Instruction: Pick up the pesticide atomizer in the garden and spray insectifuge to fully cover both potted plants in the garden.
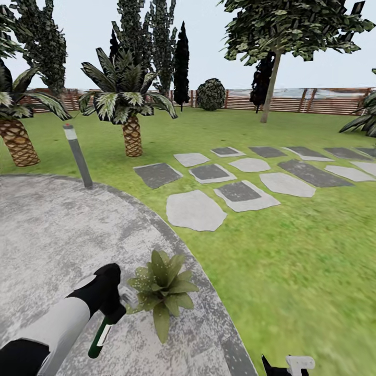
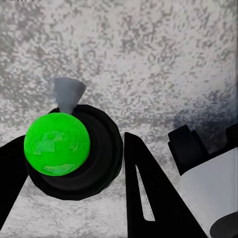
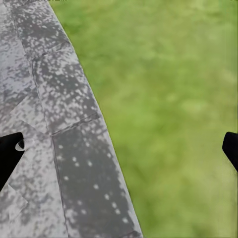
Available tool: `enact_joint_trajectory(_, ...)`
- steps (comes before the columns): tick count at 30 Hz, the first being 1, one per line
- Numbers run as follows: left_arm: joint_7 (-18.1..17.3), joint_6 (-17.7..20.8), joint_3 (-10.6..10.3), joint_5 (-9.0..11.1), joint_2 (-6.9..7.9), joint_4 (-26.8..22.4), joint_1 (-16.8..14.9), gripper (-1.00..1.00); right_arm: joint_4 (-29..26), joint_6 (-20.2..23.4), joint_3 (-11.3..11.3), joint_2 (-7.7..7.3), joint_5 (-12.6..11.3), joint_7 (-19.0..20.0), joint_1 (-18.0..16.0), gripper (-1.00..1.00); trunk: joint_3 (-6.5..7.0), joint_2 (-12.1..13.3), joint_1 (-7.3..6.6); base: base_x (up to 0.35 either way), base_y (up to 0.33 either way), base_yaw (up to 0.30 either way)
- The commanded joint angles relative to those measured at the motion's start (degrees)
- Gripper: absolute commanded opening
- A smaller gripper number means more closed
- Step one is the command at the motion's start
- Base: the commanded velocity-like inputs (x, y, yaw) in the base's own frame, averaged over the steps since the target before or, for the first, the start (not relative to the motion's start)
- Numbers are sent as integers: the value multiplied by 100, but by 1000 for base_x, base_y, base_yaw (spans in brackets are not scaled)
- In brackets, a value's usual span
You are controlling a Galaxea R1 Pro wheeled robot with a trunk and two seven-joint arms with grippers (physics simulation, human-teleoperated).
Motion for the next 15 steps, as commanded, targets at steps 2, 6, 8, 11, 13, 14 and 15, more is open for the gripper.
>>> enact_joint_trajectory(2,-73,30,-20,-39,-4,-15,-13,-100,1,-12,-49,0,12,48,-4,100,-6,-2,-1,23,-45,40)
enact_joint_trajectory(6,-165,47,-13,-19,-56,-12,-225,-100,1,-12,-49,0,12,49,-4,100,-6,-2,-1,5,-9,8)
enact_joint_trajectory(8,-264,52,-17,-25,-99,-13,-279,-100,1,-12,-49,0,12,49,-4,100,-6,-2,-1,1,-1,1)
enact_joint_trajectory(11,-501,51,-45,-76,-171,-11,-405,-100,1,-12,-49,0,12,50,-4,100,-6,-2,-1,0,0,0)
enact_joint_trajectory(13,-527,50,-55,-81,-153,-10,-419,-100,1,-12,-49,0,12,50,-4,100,-6,-2,-1,0,0,0)
enact_joint_trajectory(14,-538,49,-61,-82,-136,-10,-425,-100,1,-12,-49,0,12,48,-4,100,-6,-2,-1,0,0,0)
enact_joint_trajectory(15,-541,49,-64,-83,-129,-10,-427,-100,1,-12,-49,0,12,49,-4,100,-6,-2,-1,0,0,0)
